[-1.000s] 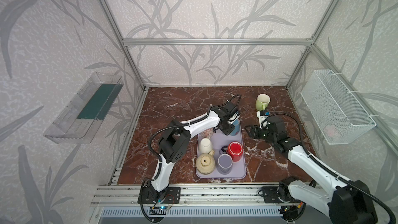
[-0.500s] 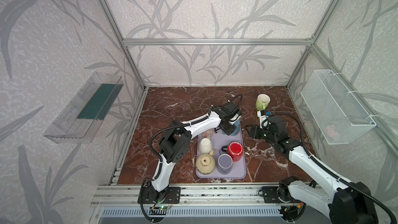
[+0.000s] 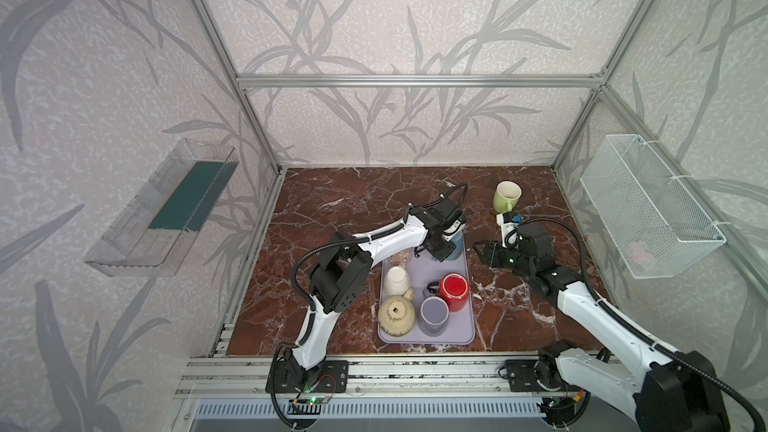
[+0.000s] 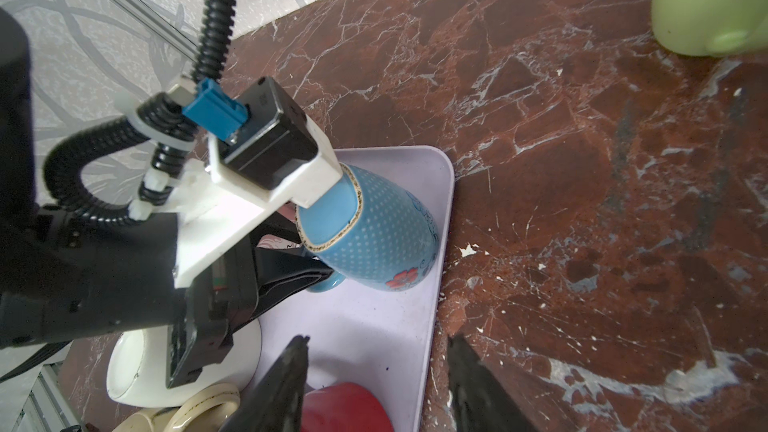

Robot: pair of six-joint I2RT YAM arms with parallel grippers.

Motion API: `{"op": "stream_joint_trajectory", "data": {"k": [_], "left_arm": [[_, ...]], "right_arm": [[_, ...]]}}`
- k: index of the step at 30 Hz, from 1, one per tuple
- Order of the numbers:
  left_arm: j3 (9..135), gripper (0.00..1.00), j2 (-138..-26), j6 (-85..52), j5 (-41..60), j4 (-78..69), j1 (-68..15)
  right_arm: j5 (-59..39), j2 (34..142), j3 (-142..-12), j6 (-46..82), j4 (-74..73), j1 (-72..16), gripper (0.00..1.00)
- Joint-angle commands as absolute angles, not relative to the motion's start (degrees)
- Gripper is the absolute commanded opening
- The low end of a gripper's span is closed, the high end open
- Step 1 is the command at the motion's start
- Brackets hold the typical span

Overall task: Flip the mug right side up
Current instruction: 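Raise the light blue dotted mug with the left gripper while the right gripper approaches, then close the right gripper on the blue mug's handle beside the left gripper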

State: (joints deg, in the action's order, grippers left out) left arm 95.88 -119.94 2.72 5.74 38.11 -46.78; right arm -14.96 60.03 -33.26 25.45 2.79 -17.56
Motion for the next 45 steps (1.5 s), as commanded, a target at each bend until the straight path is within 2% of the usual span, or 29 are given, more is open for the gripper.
{"op": "stream_joint_trajectory", "data": {"k": [1,6,9,19,25,33,39,45], "left_arm": [[96.02,0.13,-120.35,3.1,4.99,37.52,-47.2],[95.3,0.07,-119.16,2.47,3.68,36.16,-47.51],[93.94,0.0,-117.57,1.92,2.16,34.4,-47.72],[86.46,0.0,-107.39,-5.29,3.74,26.13,-47.51],[78.25,0.0,-98.55,-10.01,7.76,15.58,-47.3],[71.15,0.0,-87.37,-15.12,12.58,8.2,-46.35],[64.15,0.0,-80.67,-25.84,20.84,-4.92,-41.77],[60.13,0.0,-79.49,-36.93,29.51,-20.67,-37.24]], "right_arm": [[-14.5,59.02,-32.97,25.24,1.8,-17.38,0.54],[-14.26,58.13,-32.89,25.05,2.1,-17.3,0.54],[-14.22,57.09,-32.28,25.05,1.43,-17.32,0.54],[-17.23,54.13,-30.26,25.58,-2.96,-17.23,0.55],[-21.52,52.82,-28.26,27.12,-8.0,-16.59,0.58],[-32.39,53.44,-25.23,33.54,-19.25,-12.66,0.61],[-36.76,55.07,-23.15,37.81,-28.63,-12.61,0.62],[-43.04,60.25,-21.45,45.1,-43.64,-12.61,0.62]]}}
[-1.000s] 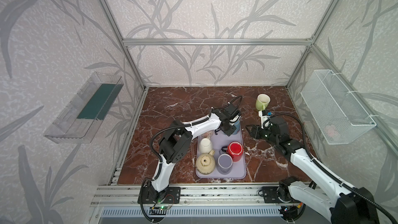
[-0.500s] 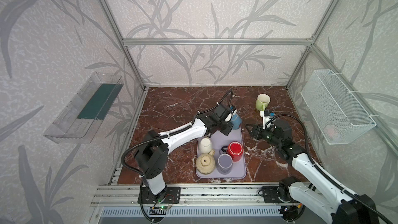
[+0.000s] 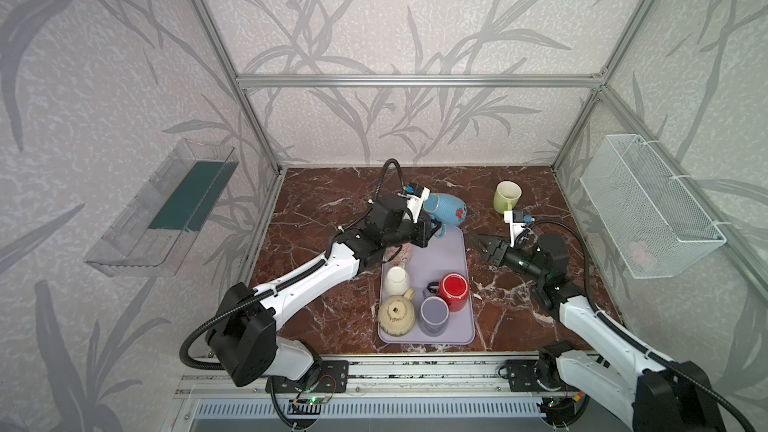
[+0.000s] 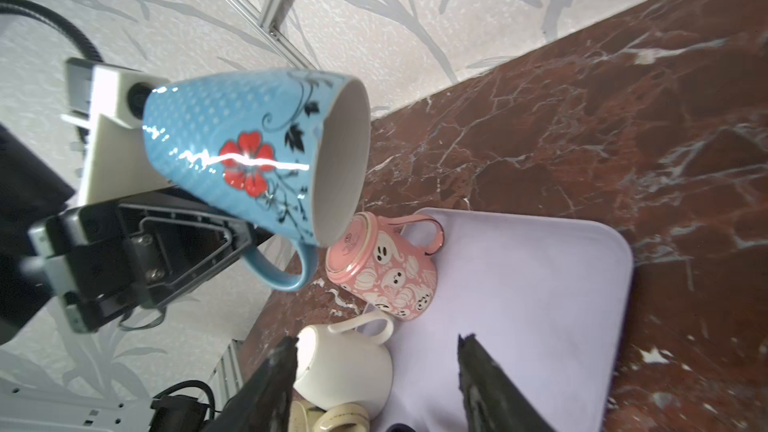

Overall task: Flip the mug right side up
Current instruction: 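Close the right gripper on the blue mug's handle beside the left gripper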

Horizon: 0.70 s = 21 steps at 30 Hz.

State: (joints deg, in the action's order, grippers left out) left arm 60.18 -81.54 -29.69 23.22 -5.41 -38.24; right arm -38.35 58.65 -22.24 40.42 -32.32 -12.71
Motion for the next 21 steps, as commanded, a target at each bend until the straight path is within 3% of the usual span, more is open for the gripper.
{"op": "stream_joint_trajectory", "data": {"k": [1,11,21], "left_arm": [[59.91,0.0,-80.06,-38.89,30.89,-23.09,-36.75],[56.09,0.0,-88.29,-62.18,40.44,-56.23,-31.55],[56.45,0.0,-88.95,-62.06,39.97,-55.92,-31.56]], "right_arm": [[-43.52,61.23,-21.44,46.31,-46.04,-12.61,0.62],[-44.19,68.14,-24.66,53.17,-56.35,-13.51,0.62],[-45.01,75.97,-29.94,60.85,-68.75,-15.29,0.62]]}}
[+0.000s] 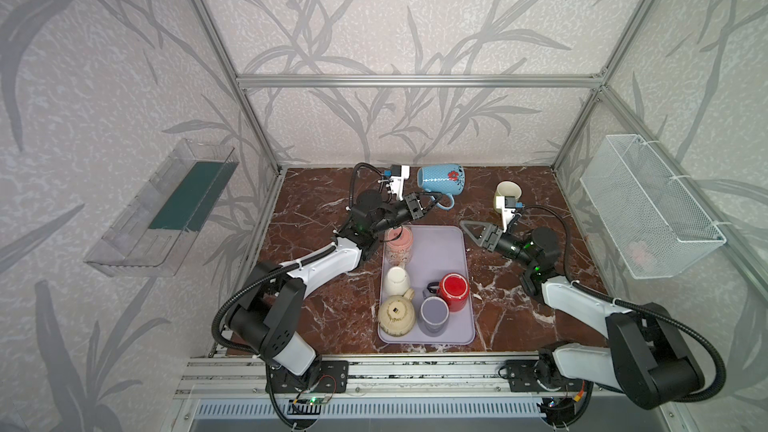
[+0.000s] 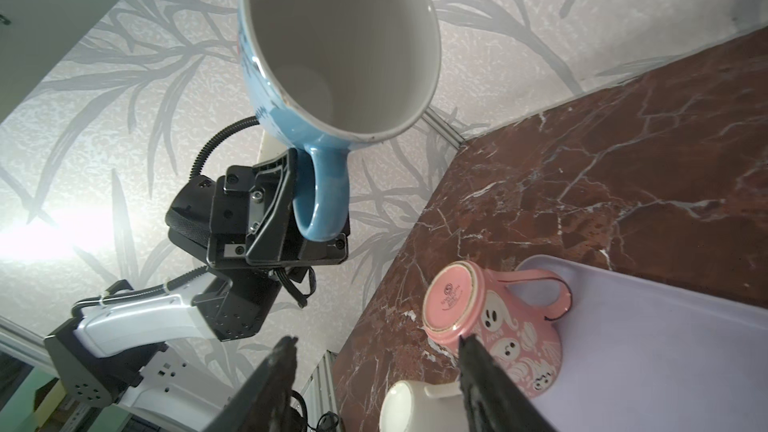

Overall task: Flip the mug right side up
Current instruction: 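Close the right gripper on the blue mug's handle beside the left gripper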

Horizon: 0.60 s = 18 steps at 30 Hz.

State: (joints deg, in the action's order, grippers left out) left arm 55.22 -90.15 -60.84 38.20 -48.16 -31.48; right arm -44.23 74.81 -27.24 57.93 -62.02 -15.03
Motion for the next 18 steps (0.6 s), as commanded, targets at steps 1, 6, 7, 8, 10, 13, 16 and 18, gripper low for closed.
{"op": "stream_joint_trajectory", "data": {"k": [1,6,7,8,10,13,16,18], "left_arm": [[56.36,0.0,-88.82,-61.97,39.83,-55.76,-31.61],[55.49,0.0,-87.96,-61.29,39.61,-55.45,-31.64],[55.32,0.0,-87.93,-61.05,39.43,-55.09,-31.64],[55.3,0.0,-87.8,-60.79,39.36,-54.66,-31.69],[55.34,0.0,-87.8,-60.87,39.29,-54.63,-31.64],[55.37,0.0,-87.8,-60.92,39.42,-55.12,-31.84],[55.37,0.0,-87.61,-60.87,39.51,-55.23,-32.15],[55.22,0.0,-87.62,-60.79,39.65,-55.22,-32.3]], "right_arm": [[-44.92,76.63,-30.63,61.14,-68.8,-15.38,0.62],[-44.01,79.77,-35.28,62.13,-66.9,-16.76,0.56],[-43.73,80.25,-36.01,62.14,-66.54,-17.06,0.55],[-43.68,80.85,-36.94,62.14,-66.07,-17.51,0.55],[-43.77,81.75,-38.39,62.07,-65.54,-18.31,0.54],[-43.27,82.6,-40.01,61.7,-64.34,-19.37,0.51],[-42.65,83.55,-40.82,62.53,-64.87,-19.69,0.46],[-42.46,84.63,-41.12,63.85,-67.22,-19.69,0.44]]}}
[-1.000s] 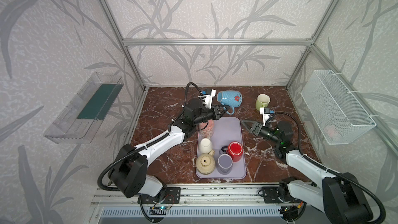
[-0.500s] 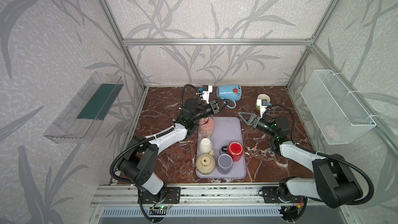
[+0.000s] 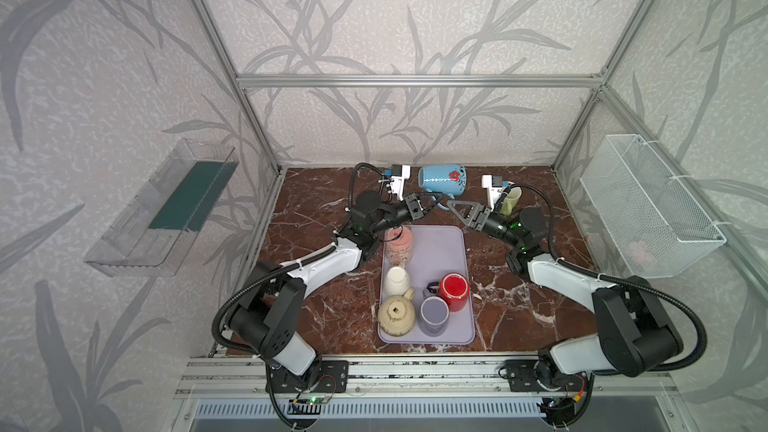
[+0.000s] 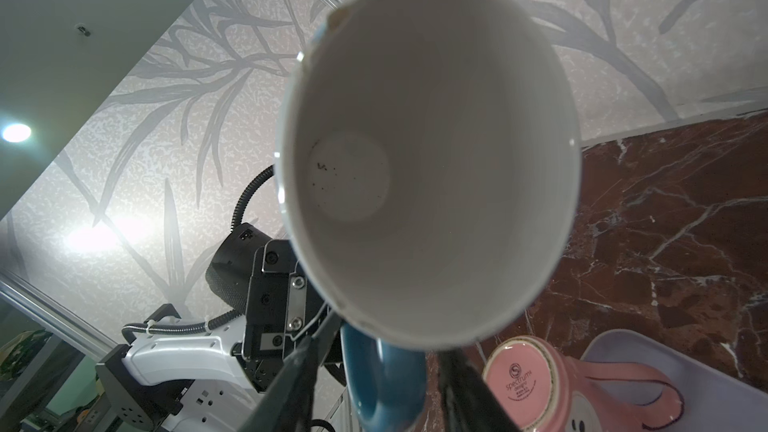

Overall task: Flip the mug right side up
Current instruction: 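Close the right gripper on the blue mug's handle beside the left gripper, then open the left gripper and withdraw while the right gripper carries the mug away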

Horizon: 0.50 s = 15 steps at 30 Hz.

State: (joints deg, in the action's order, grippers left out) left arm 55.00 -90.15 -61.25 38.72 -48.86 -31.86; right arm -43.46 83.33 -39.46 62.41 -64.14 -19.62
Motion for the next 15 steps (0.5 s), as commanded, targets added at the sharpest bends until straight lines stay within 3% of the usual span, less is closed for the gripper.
{"op": "stream_joint_trajectory", "data": {"k": [1,9,15], "left_arm": [[55.24,0.0,-87.71,-60.53,39.77,-55.22,-32.35],[54.64,0.0,-88.99,-61.21,40.1,-56.59,-32.39],[53.97,0.0,-89.86,-61.74,40.02,-57.8,-32.44]], "right_arm": [[-42.45,85.19,-41.38,64.49,-68.29,-19.69,0.44],[-42.46,90.24,-43.47,69.58,-75.75,-20.13,0.35],[-42.54,90.83,-43.88,69.78,-76.26,-20.21,0.16]]}}
